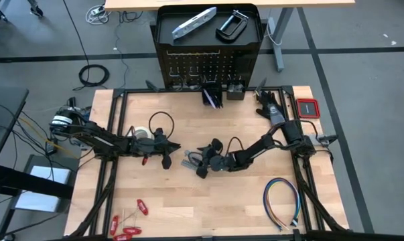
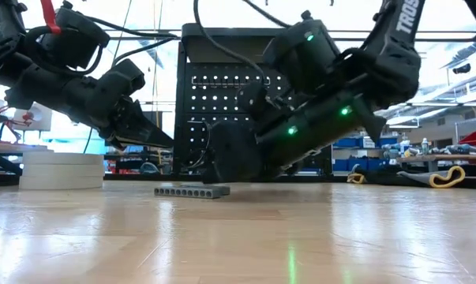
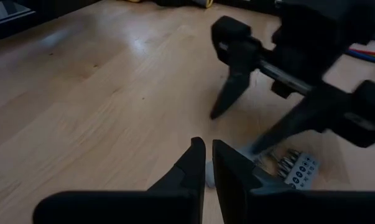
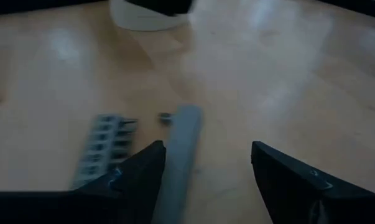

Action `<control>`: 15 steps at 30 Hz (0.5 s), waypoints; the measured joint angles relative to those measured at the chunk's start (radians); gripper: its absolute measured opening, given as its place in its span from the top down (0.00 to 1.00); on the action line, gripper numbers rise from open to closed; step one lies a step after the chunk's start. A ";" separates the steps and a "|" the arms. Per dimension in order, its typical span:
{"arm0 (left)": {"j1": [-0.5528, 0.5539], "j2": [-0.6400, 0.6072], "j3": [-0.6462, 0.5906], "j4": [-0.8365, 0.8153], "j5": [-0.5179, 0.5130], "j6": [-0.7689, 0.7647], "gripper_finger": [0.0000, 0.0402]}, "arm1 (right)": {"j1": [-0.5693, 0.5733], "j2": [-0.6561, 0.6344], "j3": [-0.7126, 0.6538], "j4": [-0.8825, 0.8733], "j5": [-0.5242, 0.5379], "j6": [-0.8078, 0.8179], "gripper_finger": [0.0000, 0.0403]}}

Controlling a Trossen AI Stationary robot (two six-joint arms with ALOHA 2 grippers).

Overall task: Hang tools onto peg board
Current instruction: Put the gray screwdriver bit set into the right black bin on the peg board

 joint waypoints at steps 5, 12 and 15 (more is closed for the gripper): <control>0.000 0.000 0.000 0.001 0.000 0.001 0.91 | -0.043 -0.003 0.000 -0.010 -0.043 -0.018 0.38; 0.000 0.000 0.000 0.000 0.000 0.002 0.91 | -0.034 -0.003 0.000 0.079 -0.092 -0.028 0.38; 0.000 0.000 0.000 0.001 0.000 0.002 0.91 | -0.019 -0.003 0.000 0.078 -0.096 -0.021 0.38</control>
